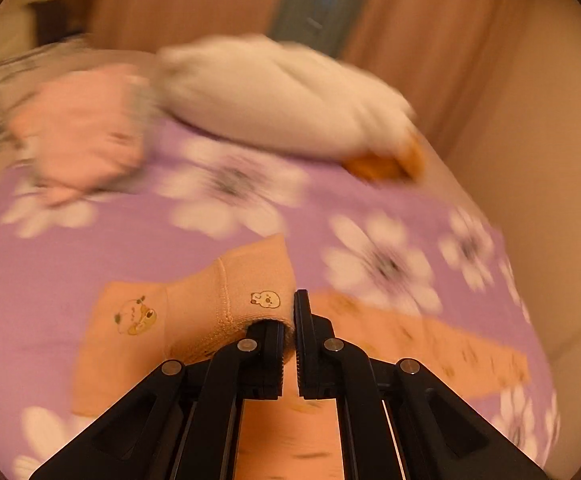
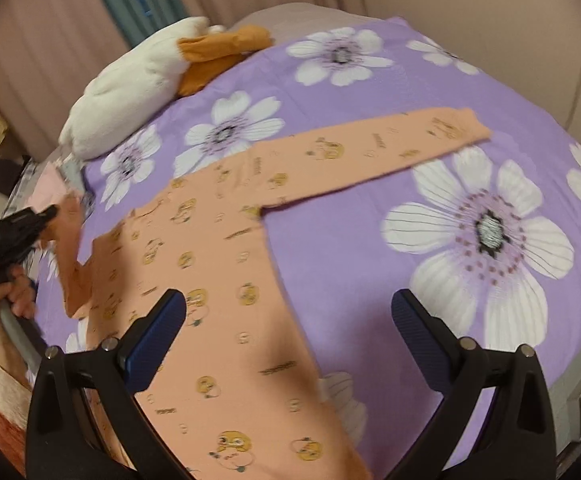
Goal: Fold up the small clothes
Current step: 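Fold the held sleeve across the garment's chest with the left tool and release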
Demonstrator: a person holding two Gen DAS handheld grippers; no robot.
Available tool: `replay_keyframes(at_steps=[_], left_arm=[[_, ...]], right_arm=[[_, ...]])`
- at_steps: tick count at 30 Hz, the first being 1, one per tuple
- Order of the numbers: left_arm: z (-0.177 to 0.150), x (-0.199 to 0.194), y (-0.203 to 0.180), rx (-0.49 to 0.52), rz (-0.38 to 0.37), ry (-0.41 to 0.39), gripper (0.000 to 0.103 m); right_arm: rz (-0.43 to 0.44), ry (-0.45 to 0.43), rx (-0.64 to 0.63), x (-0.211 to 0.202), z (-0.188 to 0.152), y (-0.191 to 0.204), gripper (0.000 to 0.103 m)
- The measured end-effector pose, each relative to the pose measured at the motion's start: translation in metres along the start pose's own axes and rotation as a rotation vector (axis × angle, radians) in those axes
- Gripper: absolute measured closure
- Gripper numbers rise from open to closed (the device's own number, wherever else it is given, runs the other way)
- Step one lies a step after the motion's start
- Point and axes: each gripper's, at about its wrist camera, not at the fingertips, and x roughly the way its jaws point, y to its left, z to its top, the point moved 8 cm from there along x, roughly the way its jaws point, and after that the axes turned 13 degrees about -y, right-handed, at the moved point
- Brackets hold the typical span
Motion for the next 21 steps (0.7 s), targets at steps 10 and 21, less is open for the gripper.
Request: replay_keyframes(at_steps=[10, 21], left_arm=[[-0.124, 0.058, -0.036, 0.202, 0.000, 0.458, 0.096], [-0.052, -0.022, 0.019, 0.310, 0.239, 0.133, 0.038]], right_arm=[[-0.093, 0.034, 0.147, 0.009, -0.005, -0.056, 0.000], [-0.030, 0.054, 0.068, 0.017, -0.007, -0.026, 0.000]])
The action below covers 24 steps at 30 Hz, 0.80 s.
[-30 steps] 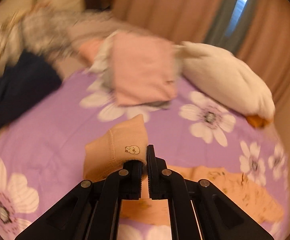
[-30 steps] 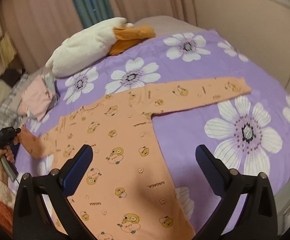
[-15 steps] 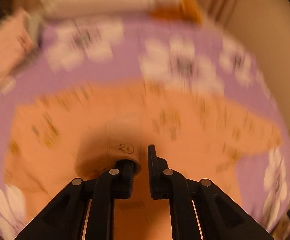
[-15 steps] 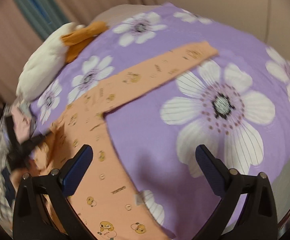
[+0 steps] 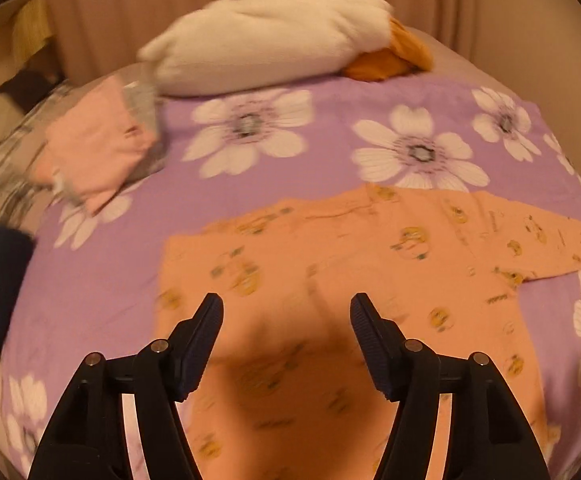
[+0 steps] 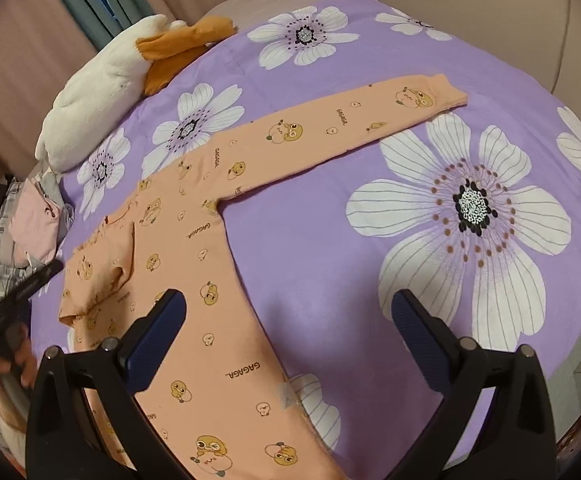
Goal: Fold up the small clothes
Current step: 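Fold the held sleeve across the garment's chest with the left tool and release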
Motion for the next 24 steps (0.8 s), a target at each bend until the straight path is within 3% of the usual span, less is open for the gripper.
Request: replay_keyframes(at_steps=[2, 4, 5, 8, 9, 10, 13, 17, 19, 24], left_arm=[[-0.018, -0.011, 0.029, -0.112, 0.052, -0.045, 0.037], [-0.046, 0.001, 0.063, -0.270, 0.105, 0.019, 0.037], [-0.065, 0.017, 0.078, -0.364, 0.114, 0.097, 0.038], [-0.103, 0.056, 0.095, -0.597, 0.009, 0.241, 0.051], [-0.108, 0.064, 0.094, -0.614, -0.023, 0.245, 0.051], [-0.104, 0.069, 0.097, -0.600, -0.019, 0.171, 0.051], [-0.097, 0.073, 0.092, -0.529, 0.035, 0.104, 0.051], [-0.088, 0.093, 0.084, -0.400, 0.150, 0.038, 0.053], [-0.087, 0.092, 0.088, -0.425, 0.154, 0.030, 0.056], [-0.099, 0.072, 0.115, -0.551, 0.081, 0.037, 0.076]], right_arm=[[0.009, -0.002, 0.014, 0.001, 0.001, -0.002, 0.000], [0.005, 0.000, 0.030, 0.003, 0.001, -0.006, 0.000], [-0.001, 0.002, 0.032, 0.004, 0.001, -0.005, 0.000], [0.018, 0.007, 0.024, 0.008, 0.000, -0.003, 0.000], [0.031, 0.010, 0.033, 0.011, 0.000, -0.001, 0.000], [0.045, 0.015, 0.048, 0.013, 0.000, 0.000, 0.000], [0.049, 0.015, 0.050, 0.018, -0.002, 0.010, 0.000], [0.086, 0.016, -0.049, 0.026, -0.007, 0.048, 0.000], [0.133, 0.027, -0.077, 0.030, -0.012, 0.069, 0.000], [0.208, 0.031, -0.186, 0.041, -0.020, 0.132, 0.002]])
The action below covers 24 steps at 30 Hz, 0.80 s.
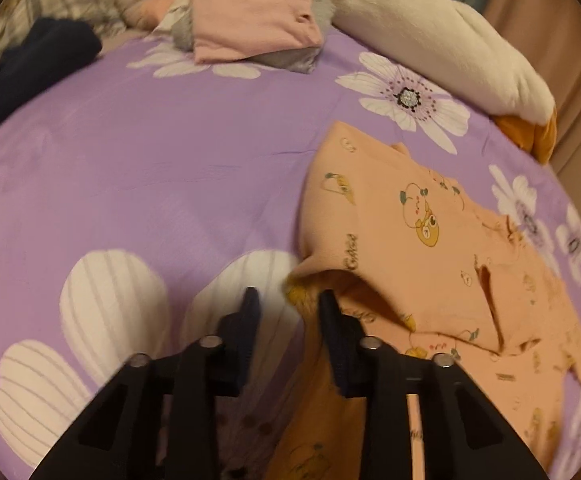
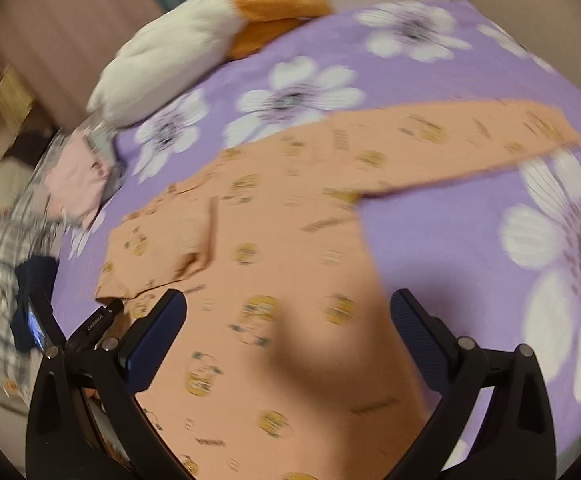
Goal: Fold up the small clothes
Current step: 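Fold the held sleeve across the garment's chest with the left tool and release, then grasp the other sleeve with the right tool and carry it across the chest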
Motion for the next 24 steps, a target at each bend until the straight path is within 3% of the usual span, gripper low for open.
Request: replay_keyframes(at_steps=[5, 9, 11, 12, 13, 14, 15, 16, 17, 20, 24], left_arm=[[-0.001, -0.007, 0.016, -0.098, -0.061, 0.027, 0.082], [-0.006, -0.008, -0.002, 0.061, 0.012, -0.002, 0.088], [-0.006, -0.007, -0.005, 0.081, 0.023, -0.008, 0.088], [-0.006, -0.007, -0.004, 0.063, 0.010, -0.005, 0.088], [-0.006, -0.007, -0.001, 0.040, -0.005, -0.001, 0.088], [-0.005, -0.006, 0.003, 0.004, -0.029, 0.006, 0.088], [-0.005, -0.005, 0.005, -0.029, -0.049, 0.013, 0.088], [-0.005, -0.005, 0.007, -0.052, -0.063, 0.018, 0.088], [-0.004, -0.004, 0.009, -0.072, -0.076, 0.024, 0.088], [-0.004, -0.004, 0.009, -0.068, -0.076, 0.022, 0.088], [-0.003, -0.005, 0.005, -0.008, -0.042, 0.007, 0.088]], right_arm=[[0.058, 0.035, -0.128, 0.036, 0.011, 0.064, 0.002], [0.096, 0.121, -0.309, 0.083, 0.002, 0.124, 0.002], [0.000, 0.148, -0.458, 0.116, -0.009, 0.141, 0.008], [-0.065, 0.173, -0.522, 0.131, -0.018, 0.142, 0.027], [-0.115, 0.203, -0.573, 0.142, -0.026, 0.140, 0.055], [-0.155, 0.246, -0.617, 0.157, -0.037, 0.136, 0.059], [-0.134, 0.226, -0.607, 0.161, -0.037, 0.136, 0.062], [-0.117, 0.173, -0.589, 0.157, -0.030, 0.136, 0.078], [-0.118, 0.159, -0.575, 0.155, -0.024, 0.134, 0.082], [-0.054, 0.113, -0.448, 0.141, 0.008, 0.121, 0.084], [-0.086, 0.104, -0.315, 0.129, 0.036, 0.077, 0.086]])
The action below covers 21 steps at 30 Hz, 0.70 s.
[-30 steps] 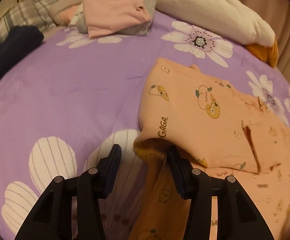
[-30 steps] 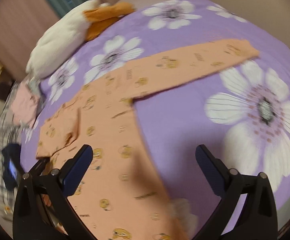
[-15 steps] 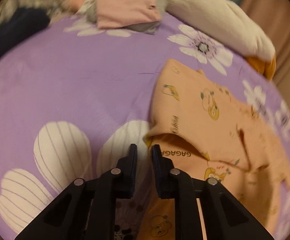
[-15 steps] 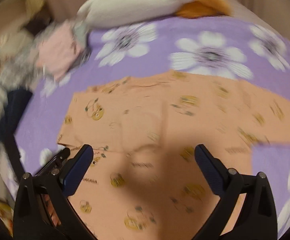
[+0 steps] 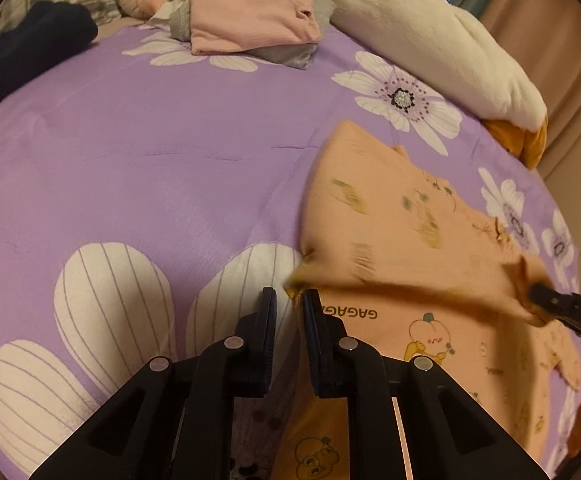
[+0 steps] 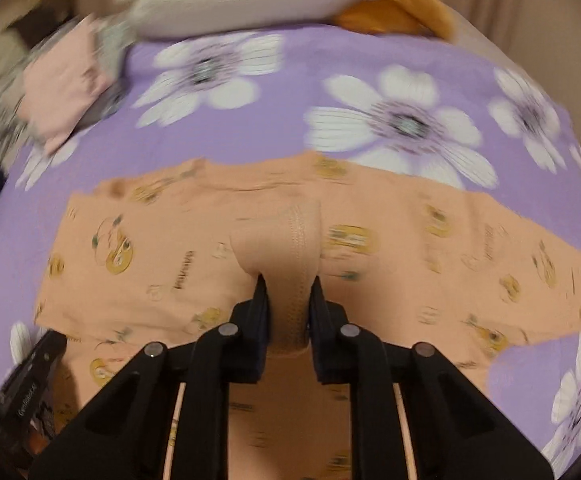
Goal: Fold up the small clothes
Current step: 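Grasp the other sleeve with the right tool and carry it across the chest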
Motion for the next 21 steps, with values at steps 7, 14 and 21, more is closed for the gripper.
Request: replay_keyframes(at_steps=[7, 14, 21], left_arm=[[-0.001, 0.000, 0.002, -0.022, -0.024, 0.006, 0.088], [-0.001, 0.000, -0.001, 0.033, 0.011, -0.005, 0.088], [-0.002, 0.000, -0.002, 0.026, 0.002, 0.000, 0.088]], right_arm=[[0.066, 0.074, 0.231, 0.012, -0.030, -0.054, 0.079], [-0.115, -0.013, 0.265, -0.009, -0.017, -0.099, 0.074], [0.124, -0.066, 0.367, -0.026, -0.008, -0.071, 0.043]])
